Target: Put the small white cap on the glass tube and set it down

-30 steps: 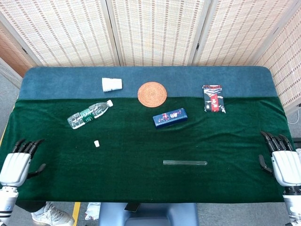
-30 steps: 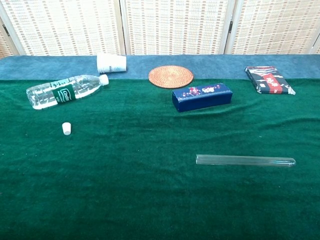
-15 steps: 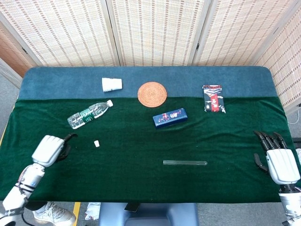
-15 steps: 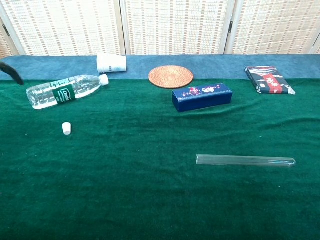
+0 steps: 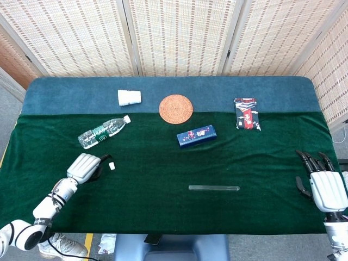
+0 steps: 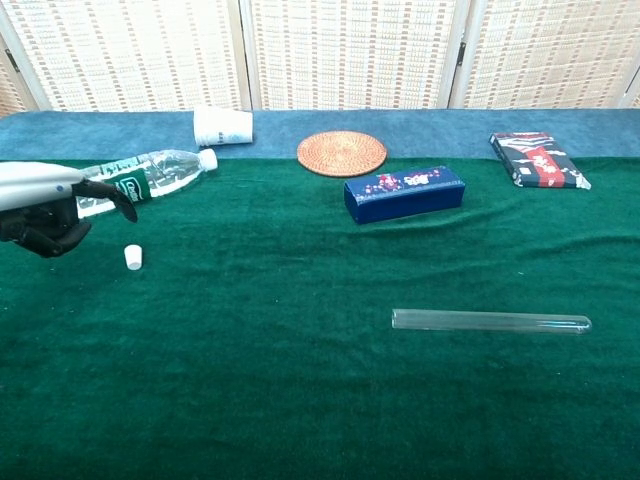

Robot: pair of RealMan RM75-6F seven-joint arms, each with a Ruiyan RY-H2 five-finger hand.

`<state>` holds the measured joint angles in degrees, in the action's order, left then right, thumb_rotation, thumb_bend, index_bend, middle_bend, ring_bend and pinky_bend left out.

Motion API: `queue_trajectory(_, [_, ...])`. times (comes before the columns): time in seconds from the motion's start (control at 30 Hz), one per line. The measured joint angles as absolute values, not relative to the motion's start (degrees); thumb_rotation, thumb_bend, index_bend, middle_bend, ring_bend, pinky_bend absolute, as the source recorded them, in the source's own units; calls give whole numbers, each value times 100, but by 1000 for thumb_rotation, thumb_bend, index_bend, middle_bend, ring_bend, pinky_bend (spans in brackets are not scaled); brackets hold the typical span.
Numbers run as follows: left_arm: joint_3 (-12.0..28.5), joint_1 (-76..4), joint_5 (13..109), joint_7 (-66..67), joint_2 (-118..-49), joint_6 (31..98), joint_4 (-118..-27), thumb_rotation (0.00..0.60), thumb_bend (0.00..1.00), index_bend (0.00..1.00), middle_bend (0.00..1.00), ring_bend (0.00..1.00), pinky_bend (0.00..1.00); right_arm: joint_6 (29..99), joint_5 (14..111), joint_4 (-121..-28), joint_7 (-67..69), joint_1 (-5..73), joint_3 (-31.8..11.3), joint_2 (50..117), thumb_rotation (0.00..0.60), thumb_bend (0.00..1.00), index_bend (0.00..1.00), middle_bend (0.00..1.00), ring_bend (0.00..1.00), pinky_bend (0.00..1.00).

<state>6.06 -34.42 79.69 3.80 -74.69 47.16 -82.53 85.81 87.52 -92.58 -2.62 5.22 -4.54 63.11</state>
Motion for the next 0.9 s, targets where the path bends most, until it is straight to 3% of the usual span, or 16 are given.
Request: queue_trajectory(0.9, [359,-3715,7144,1041,-7701,4430,-8148,600,762,296,1000,994,876,8570,8674,-9136,-167,506,-451,6355,600,532,113,237,314,118])
